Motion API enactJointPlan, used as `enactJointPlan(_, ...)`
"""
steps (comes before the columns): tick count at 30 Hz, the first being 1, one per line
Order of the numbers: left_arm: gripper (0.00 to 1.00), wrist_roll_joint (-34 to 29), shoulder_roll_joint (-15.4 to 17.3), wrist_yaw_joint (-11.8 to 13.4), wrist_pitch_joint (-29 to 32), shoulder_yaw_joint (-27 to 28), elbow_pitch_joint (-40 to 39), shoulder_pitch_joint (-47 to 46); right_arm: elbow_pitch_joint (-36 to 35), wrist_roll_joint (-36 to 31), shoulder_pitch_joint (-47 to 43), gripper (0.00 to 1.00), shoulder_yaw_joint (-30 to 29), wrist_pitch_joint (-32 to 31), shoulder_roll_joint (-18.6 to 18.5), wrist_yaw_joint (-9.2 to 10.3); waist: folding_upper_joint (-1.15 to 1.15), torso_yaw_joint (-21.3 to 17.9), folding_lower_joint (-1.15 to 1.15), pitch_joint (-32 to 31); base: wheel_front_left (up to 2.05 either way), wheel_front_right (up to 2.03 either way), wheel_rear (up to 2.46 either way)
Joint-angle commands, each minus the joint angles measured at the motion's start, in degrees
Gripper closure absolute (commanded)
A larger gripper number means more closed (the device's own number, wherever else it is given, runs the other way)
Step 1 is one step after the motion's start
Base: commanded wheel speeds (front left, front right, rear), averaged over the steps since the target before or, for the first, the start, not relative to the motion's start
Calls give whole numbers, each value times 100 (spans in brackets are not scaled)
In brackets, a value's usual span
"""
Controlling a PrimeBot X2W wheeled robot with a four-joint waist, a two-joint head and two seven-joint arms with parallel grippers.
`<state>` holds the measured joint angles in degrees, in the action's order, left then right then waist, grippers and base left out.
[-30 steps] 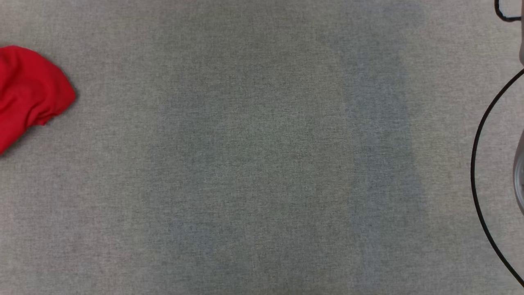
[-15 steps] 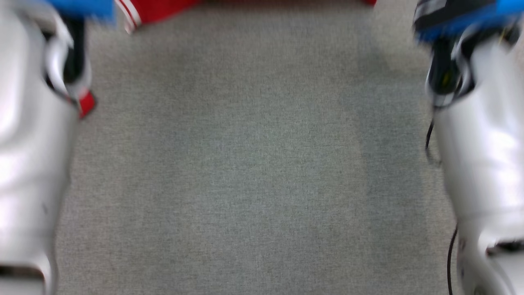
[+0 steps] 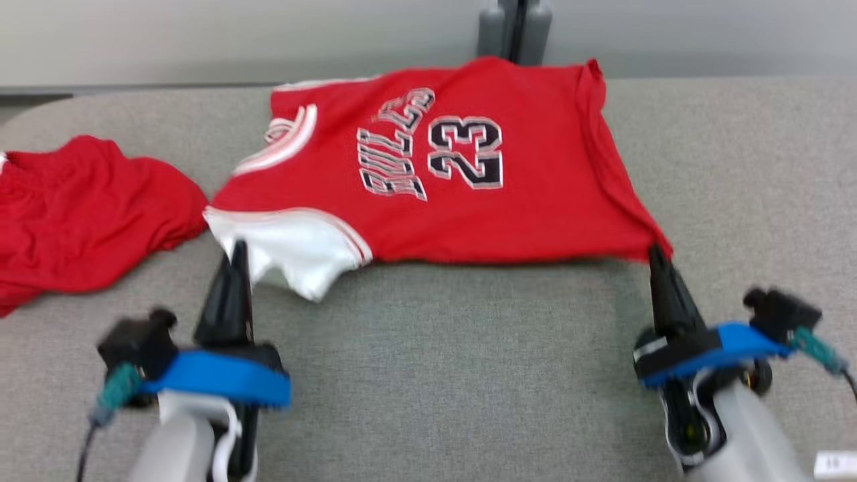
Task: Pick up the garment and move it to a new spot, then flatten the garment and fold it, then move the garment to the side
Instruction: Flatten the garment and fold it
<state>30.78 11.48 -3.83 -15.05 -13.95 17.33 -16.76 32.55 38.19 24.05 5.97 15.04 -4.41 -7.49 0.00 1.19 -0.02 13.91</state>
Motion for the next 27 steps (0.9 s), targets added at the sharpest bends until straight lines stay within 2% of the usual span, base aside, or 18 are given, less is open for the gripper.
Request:
enactJointPlan(1,100,-35,-57,37,-17,16,-103,304,-75,46,-323,100,-28,21,-65,-1,0,-34,2,-147,0,0,0)
enactJointPlan(10,100,-135,-204,153,-17,87,-518,1855,-594,36,-1924,100,-284,-93,-135,-1,0,126,2,-705,0,0,0)
enactJointPlan(18,100,-89,-133,376,92,53,-1114,2849,-1654,-299,-3092,100,-666,-607,-40,-1,0,151,2,-916,0,0,0)
enactJointPlan(23,100,-77,-97,471,199,25,-1410,3049,-2185,-457,-3460,100,-910,-933,79,-1,0,178,2,-889,0,0,0)
enactJointPlan(27,100,-145,-51,408,262,-57,-1451,2846,-2398,-513,-3388,100,-939,-1104,131,-1,0,165,2,-862,0,0,0)
